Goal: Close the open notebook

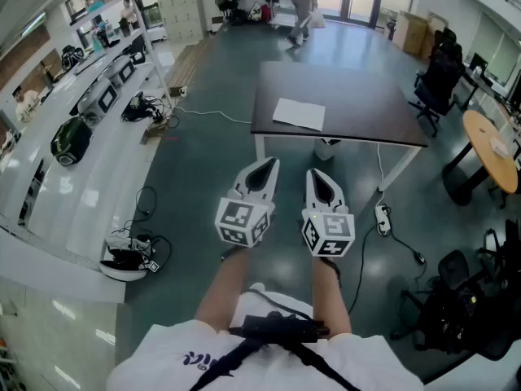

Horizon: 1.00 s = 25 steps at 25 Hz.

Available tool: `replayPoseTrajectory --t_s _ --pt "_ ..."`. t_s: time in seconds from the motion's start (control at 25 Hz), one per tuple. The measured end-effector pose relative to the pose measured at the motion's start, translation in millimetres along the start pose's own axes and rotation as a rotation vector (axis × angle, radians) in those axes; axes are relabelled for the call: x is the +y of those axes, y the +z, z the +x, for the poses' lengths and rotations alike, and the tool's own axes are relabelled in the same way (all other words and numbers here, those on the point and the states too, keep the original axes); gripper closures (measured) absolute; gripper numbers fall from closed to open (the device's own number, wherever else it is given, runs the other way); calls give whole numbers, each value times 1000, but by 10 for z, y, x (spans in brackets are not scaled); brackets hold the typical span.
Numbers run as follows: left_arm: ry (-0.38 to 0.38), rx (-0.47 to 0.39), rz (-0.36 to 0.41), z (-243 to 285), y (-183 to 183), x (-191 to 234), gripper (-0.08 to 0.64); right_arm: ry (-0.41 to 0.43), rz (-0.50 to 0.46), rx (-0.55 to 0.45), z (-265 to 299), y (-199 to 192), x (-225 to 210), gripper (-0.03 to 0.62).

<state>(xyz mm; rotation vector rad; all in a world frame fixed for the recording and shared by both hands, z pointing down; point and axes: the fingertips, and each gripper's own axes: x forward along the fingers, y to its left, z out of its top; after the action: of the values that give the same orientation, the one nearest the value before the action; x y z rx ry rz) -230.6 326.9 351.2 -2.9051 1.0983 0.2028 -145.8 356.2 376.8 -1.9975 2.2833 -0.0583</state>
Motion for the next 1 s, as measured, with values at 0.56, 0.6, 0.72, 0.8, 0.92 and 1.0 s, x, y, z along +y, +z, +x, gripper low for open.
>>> replayPoseTrajectory --t_s 0.56,0.6,0.72,0.8,0.92,1.0 --pt "-34 30 -21 312 -265 -631 552 25 45 -53 -392 24 -520 588" --pt "-38 32 -24 345 -276 -649 552 23 53 -56 -393 27 -558 588" --pt "-50 34 -28 459 -292 -702 552 11 69 -56 -388 36 -682 588" --pt "-58 32 -33 525 -298 -720 552 5 74 -56 -384 27 -746 588" --pt "-70 28 -40 627 -341 -732 552 -8 77 -51 -353 -30 -834 588" --pt "-80 32 -44 710 -400 -727 552 -17 76 -41 -296 -85 -895 588"
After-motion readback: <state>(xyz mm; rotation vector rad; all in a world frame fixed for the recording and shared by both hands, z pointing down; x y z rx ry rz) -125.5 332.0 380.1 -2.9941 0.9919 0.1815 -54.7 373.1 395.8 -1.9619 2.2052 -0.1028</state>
